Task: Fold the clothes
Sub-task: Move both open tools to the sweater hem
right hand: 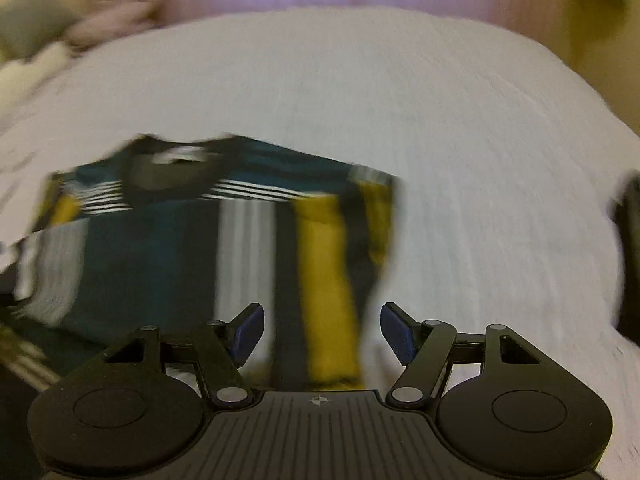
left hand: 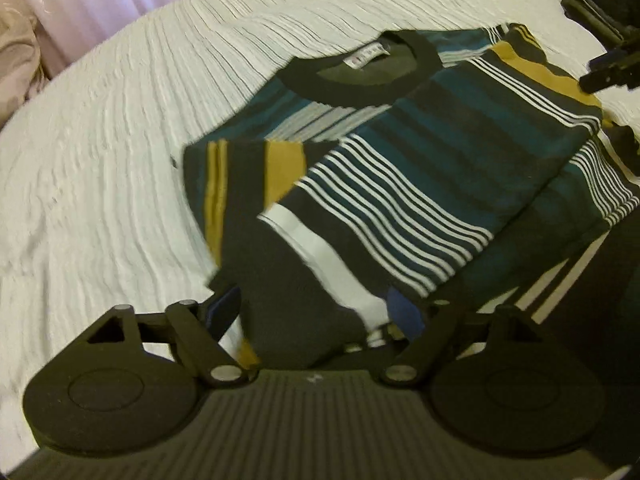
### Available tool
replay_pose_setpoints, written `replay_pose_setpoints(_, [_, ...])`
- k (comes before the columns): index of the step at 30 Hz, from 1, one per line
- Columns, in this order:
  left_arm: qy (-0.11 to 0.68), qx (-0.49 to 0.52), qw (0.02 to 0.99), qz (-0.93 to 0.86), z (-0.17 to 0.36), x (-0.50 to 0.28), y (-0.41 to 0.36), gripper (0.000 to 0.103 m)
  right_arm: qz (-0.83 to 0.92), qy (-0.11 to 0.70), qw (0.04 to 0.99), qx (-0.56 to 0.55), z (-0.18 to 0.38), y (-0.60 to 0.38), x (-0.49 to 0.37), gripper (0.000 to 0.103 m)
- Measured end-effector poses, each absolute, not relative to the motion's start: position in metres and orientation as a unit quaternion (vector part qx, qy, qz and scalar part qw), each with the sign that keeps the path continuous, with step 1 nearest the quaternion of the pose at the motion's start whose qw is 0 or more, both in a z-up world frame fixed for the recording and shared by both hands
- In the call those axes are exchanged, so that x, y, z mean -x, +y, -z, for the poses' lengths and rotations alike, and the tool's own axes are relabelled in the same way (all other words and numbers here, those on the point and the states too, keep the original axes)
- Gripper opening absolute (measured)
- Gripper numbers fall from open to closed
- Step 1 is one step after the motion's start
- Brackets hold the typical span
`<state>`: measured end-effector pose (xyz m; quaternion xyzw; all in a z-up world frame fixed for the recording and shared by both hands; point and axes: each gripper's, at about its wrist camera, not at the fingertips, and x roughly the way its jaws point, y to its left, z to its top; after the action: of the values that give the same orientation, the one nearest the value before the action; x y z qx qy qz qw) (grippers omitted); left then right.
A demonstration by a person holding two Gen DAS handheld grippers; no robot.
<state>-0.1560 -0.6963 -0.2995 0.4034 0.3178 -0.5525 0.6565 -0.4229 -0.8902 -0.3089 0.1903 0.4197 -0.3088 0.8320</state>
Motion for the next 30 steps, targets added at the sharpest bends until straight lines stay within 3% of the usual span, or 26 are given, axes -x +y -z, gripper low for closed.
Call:
replay_pose_setpoints(7, [0.340,-0.399,0.648,0.552,0.306,0.148,-0.696,0.078,0.280,0.468,0.804,-0.237,0.353,-0.886,0.409,0.068])
replay_pose_setpoints(15, [0.348,-0.410,0.645,0.543,0.281,0.149,-0.641,0.077,0.314,0.475,0.784,-0.247,0.315,-0.860,0.443,0.068])
replay_pose_setpoints(21, [0.377,-0.411,0.633,0.538,0.262,0.192,-0.569,0.077,0.310,0.465,0.788,-0.257,0.282,-0.798,0.499,0.068])
replay_pose_setpoints(30, [0.384,-0.482,0.587,0.526,0.286,0.263,-0.497,0.078,0.232,0.552,0.739,-0.307,0.309,-0.710,0.554,0.068])
